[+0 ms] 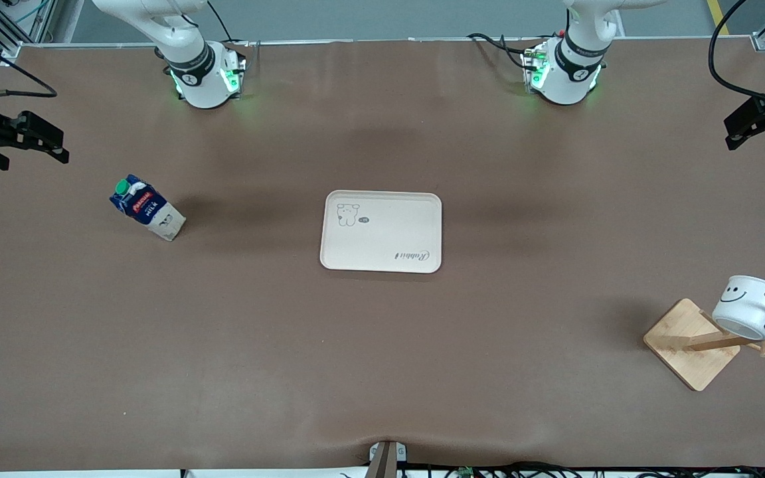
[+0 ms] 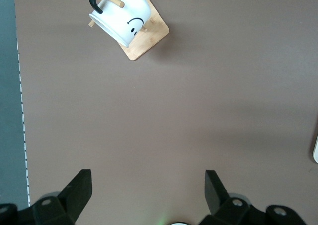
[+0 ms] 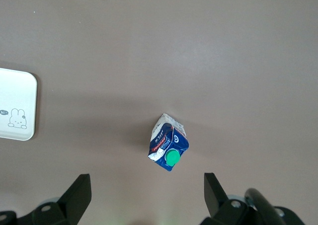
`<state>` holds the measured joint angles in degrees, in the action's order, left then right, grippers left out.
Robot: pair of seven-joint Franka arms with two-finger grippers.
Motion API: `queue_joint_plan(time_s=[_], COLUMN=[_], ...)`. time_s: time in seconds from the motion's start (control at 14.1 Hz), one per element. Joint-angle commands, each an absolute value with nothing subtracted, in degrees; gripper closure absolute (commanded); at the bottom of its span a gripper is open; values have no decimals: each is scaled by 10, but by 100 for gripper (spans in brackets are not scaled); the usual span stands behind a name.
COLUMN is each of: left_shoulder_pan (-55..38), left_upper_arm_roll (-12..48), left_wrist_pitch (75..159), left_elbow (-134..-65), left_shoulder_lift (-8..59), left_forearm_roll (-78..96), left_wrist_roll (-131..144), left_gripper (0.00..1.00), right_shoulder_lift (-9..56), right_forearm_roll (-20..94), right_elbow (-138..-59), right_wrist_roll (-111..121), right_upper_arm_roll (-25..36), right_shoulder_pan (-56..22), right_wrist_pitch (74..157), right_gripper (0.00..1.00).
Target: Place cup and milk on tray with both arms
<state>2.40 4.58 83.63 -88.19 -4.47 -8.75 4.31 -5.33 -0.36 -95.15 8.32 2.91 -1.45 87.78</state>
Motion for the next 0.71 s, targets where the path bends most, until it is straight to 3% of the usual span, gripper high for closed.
queue_joint_plan(time_s=[0.0, 0.64], left_shoulder_pan=[33, 139], left_upper_arm_roll=[47, 47], left_wrist_pitch=[858, 1068], left_elbow=[-884, -960], left_shoulder_lift=[-43, -46], left_forearm_roll=[-84, 11], left_wrist_roll=[44, 32], left_gripper=[0, 0], right_shoulder_lift=[-47, -47], right_forearm_roll=[8, 10], right_elbow=[-940, -940], right_wrist_roll=[91, 91], right_upper_arm_roll=[23, 23], right_shoulder_pan=[-4, -2], right_wrist_pitch=[869, 869], right_gripper=[0, 0])
